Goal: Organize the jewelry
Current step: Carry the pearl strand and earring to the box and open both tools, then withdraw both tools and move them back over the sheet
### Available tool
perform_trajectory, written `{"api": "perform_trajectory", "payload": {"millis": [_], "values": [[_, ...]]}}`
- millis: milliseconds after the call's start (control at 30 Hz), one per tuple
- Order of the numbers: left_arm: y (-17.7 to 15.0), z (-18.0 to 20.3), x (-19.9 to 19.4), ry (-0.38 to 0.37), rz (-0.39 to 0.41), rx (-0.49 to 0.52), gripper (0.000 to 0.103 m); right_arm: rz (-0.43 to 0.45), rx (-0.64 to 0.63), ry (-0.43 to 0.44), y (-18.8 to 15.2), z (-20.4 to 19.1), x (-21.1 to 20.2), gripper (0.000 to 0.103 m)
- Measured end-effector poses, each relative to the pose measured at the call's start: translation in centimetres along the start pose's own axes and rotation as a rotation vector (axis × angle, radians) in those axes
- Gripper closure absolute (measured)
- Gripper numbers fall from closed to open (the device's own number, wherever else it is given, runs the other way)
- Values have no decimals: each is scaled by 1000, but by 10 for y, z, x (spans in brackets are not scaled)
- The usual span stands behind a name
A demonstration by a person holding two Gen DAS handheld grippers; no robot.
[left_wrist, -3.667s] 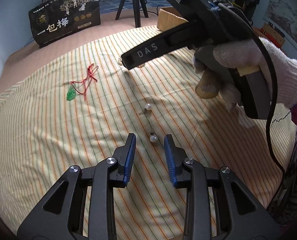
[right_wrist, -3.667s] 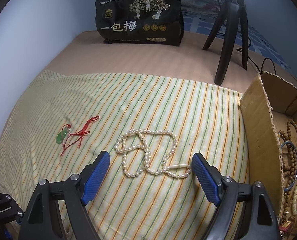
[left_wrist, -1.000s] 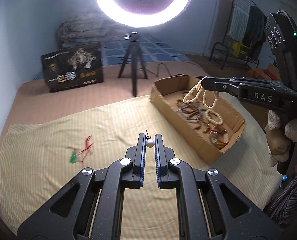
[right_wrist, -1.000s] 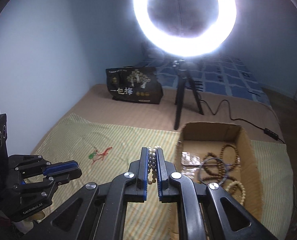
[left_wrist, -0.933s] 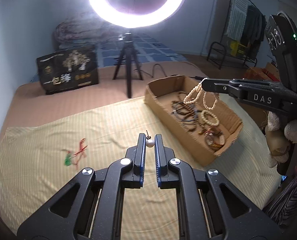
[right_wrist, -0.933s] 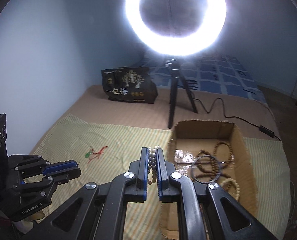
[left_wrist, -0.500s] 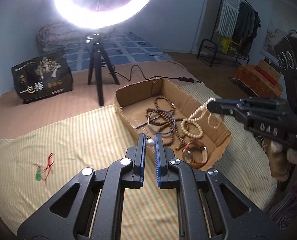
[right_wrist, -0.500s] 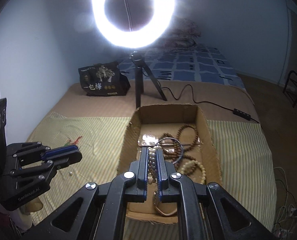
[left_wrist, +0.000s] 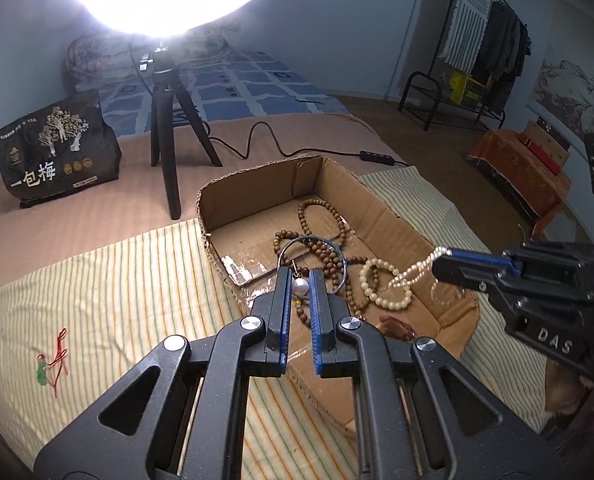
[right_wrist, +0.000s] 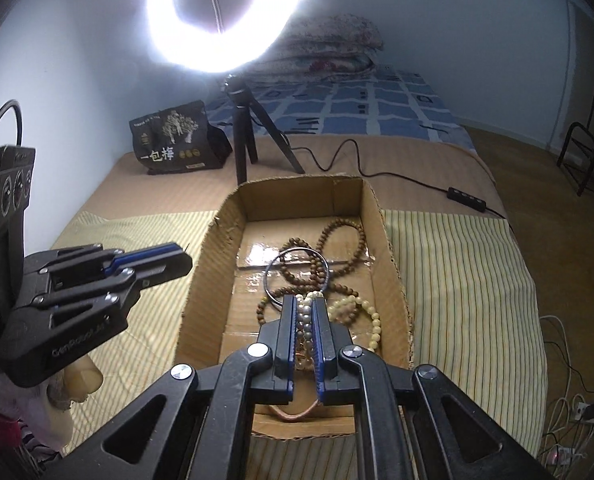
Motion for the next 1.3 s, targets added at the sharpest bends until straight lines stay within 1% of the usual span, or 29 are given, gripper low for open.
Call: {"api": "perform_trajectory", "payload": {"millis": [267, 333, 367, 400, 467, 533, 567, 600, 700, 733, 800, 833, 900, 1100, 1300], "values": [[4, -1, 15, 18, -12, -5, 96, -32, 16, -2, -5, 7, 13, 98], [5, -3, 17, 29, -17, -8, 95, -34, 26, -8, -4, 9, 14, 94], [5, -4, 18, 33, -19, -11, 87, -34, 26, -8, -4, 9, 14, 83], [6, -5, 18, 34, -17, -15, 67, -28, 29, -13, -3, 11, 14, 73], [7, -8, 16, 48, -3, -24, 50, -25, 27, -21, -2, 12, 13, 72], [9, -10, 14, 58, 5, -28, 48, -23, 28, -26, -2, 12, 12, 65], [10, -11, 14, 62, 6, -30, 47, -19, 28, -28, -2, 13, 11, 57], [11, -12, 13, 65, 7, -33, 44, -14, 29, -33, -1, 13, 10, 50], [13, -15, 9, 75, 22, -41, 36, -3, 34, -42, 0, 14, 7, 41], [13, -16, 8, 77, 25, -42, 36, -1, 36, -45, 1, 15, 6, 39], [14, -15, 6, 79, 29, -39, 35, 15, 41, -53, 2, 15, 3, 28], [14, -15, 5, 82, 31, -36, 35, 19, 43, -57, 3, 16, 2, 26], [14, -15, 2, 86, 35, -29, 32, 28, 48, -67, 4, 17, -1, 18], [14, -16, -7, 100, 44, -19, 29, 44, 60, -115, 5, 19, -8, 3], [14, -22, -20, 112, 59, 0, 27, 68, 63, -129, 7, 15, -18, 2]]}}
Point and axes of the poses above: each gripper's, at about its wrist camera, not at the fingertips, and x roughly the way its jaws point, z to its right, y to its top, the point moved 9 cm from there along x, roughly the way its jaws point, and after that the axes turned 3 degrees about x, right-handed, at the moved point
